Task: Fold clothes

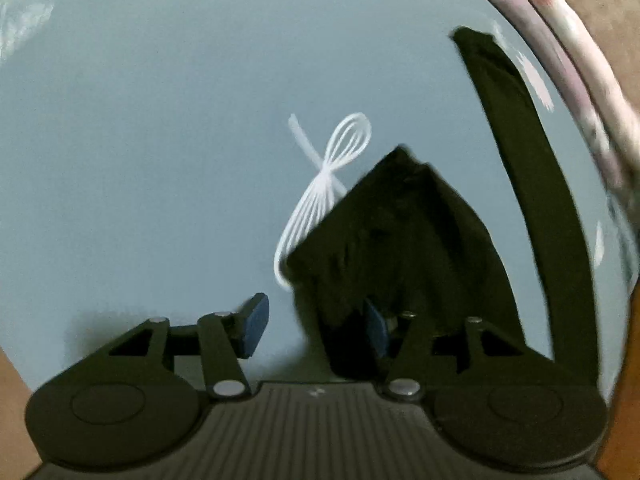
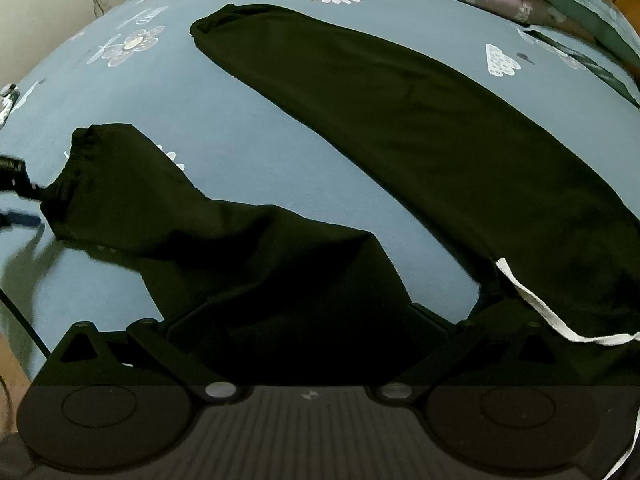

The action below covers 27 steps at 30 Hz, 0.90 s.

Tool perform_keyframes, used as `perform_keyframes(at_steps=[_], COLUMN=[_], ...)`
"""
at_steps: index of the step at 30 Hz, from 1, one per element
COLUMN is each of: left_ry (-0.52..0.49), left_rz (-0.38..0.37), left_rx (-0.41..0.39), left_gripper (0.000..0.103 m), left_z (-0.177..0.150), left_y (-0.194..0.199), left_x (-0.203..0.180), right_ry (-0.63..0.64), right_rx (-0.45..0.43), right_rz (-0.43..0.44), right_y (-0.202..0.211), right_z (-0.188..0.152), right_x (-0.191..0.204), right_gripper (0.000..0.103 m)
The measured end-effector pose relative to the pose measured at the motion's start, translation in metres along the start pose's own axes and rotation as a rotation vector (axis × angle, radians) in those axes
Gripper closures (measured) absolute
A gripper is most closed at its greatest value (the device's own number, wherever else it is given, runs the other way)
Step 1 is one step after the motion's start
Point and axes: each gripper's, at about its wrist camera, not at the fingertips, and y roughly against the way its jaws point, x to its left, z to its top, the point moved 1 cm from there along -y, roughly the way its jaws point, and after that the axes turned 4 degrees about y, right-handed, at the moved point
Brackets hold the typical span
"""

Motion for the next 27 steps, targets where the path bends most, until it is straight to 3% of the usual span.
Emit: perform_keyframes(at_steps=[6, 10, 12, 13, 15, 16, 27], left_ry=[-0.011, -0.013, -0.044, -0.061, -0.075, -0.081, -0.189], left_rz=[-0.081, -0.132, -0.124, -0.119, -0.09, -0.075, -0.002], left_rx=[-0.063, -0.101, -0.116, -0.124, -0.117, -0.113, -0.177], left_gripper=[0.051, 0.042, 0.042, 0.046, 0.073, 0.093, 0.095], left_z=[0.0, 0.0, -0.004, -0.006, -0.003, -0.002, 0.034], left_y=[-0.011, -0.017, -0.016, -0.015, -0.012, -0.011, 0.058], left_x=[-0.006, -0.009, -0.012, -0.013, -0.01, -0.009, -0.016], right_ry=[0.005, 0.005, 0.007, 0.008, 0.011, 0.013, 0.03], right_rx=[0.009, 0.002, -0.005, -0.007, -0.011, -0.013, -0.002], right_rz=[0.005, 0.017, 0.021, 0.023, 0.024, 0.025, 0.021], right_y=[-0.002, -0.004, -0.005, -0.005, -0.005, -0.005, -0.002], right_z=[0.0, 0.002, 0.003, 0.004, 0.005, 0.005, 0.004], right_x=[0.003, 0.006, 0.009, 0.01, 0.012, 0.012, 0.011], right_gripper=[0.0, 0.0, 0.0, 0.0, 0.0, 0.0, 0.0])
